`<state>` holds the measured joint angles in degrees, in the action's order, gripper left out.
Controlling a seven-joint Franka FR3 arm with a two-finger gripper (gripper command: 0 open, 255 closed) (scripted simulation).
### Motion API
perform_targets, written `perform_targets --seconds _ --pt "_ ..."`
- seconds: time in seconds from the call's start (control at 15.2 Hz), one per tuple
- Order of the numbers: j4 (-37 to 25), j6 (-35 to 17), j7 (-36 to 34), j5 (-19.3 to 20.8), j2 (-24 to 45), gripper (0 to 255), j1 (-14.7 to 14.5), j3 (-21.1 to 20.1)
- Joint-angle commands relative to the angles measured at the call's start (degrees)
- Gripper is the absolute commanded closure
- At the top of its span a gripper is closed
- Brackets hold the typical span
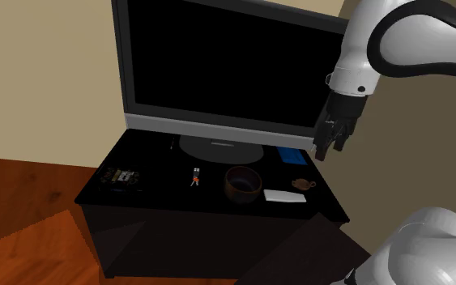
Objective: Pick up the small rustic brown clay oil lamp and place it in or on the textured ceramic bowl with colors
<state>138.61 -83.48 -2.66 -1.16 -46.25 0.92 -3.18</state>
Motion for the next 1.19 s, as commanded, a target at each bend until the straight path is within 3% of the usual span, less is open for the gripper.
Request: perform_targets --seconds 0.0,0.59,1.12 --pt "0.0 0.0 0.0 0.0 0.0 0 0.0 0.0" --pt "11.19 -13.91 12.04 8.44 1.25 0 3.09 9.48" --pt "15.52 -29.22 22.21 15.5 10.33 0 6.34 18.83"
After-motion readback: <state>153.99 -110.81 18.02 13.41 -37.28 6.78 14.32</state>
